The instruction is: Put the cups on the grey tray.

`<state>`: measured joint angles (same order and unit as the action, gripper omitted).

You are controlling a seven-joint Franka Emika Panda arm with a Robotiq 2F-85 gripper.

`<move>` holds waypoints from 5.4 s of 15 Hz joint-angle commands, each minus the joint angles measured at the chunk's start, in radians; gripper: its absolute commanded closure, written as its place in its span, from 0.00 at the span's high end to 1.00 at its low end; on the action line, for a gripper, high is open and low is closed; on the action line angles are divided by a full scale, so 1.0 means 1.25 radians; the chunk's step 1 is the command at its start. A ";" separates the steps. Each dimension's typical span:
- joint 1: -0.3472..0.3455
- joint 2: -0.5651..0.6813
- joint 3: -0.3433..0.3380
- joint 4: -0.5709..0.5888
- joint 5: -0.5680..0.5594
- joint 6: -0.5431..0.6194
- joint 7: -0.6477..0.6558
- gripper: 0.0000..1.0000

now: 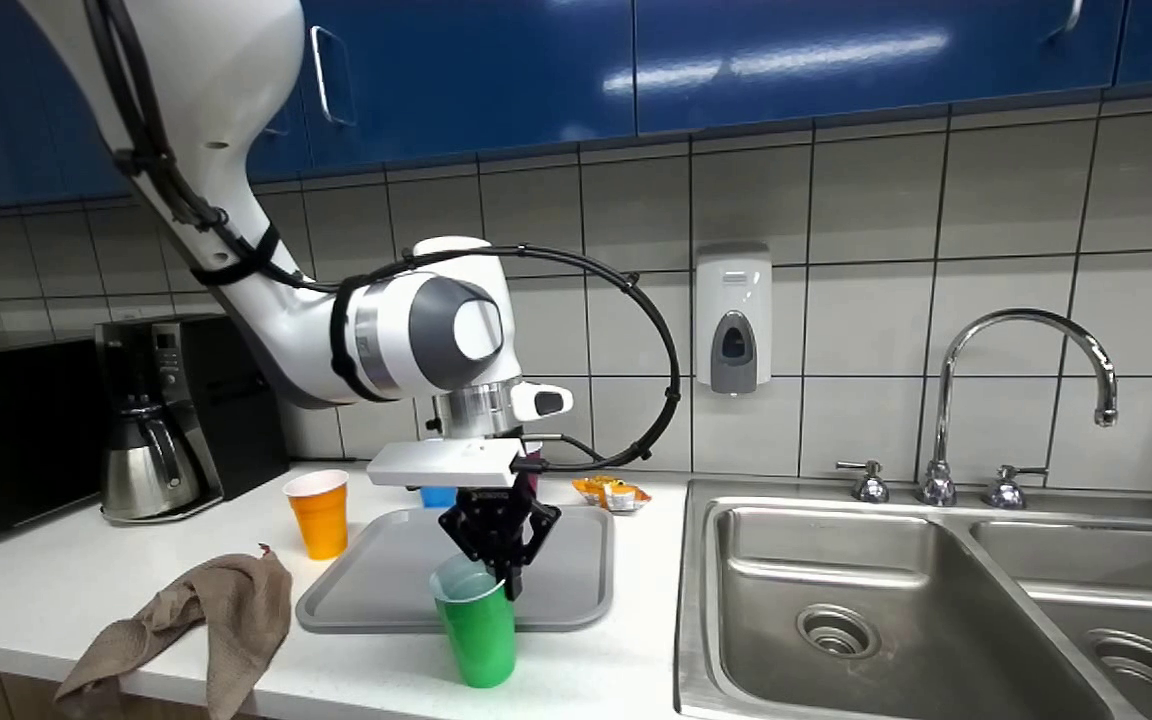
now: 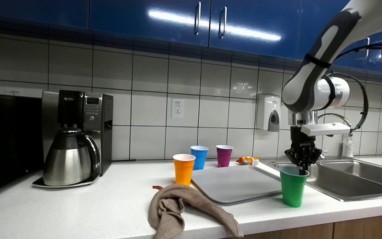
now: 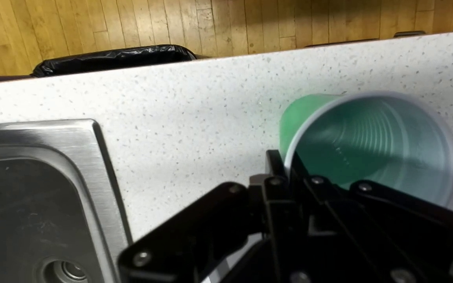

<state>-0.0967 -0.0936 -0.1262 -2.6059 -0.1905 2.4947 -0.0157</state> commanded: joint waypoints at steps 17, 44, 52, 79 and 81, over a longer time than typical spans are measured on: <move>0.005 -0.107 -0.009 0.100 0.158 -0.191 -0.101 0.01; 0.000 0.180 0.008 0.290 0.273 -0.123 0.032 0.01; -0.002 0.187 0.010 0.297 0.277 -0.148 0.044 0.51; 0.010 0.092 0.015 0.273 0.139 -0.224 -0.012 1.00; 0.010 0.093 0.015 0.273 0.139 -0.224 -0.012 1.00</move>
<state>-0.0770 0.0221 -0.1149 -2.2669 -0.0169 2.2166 -0.0310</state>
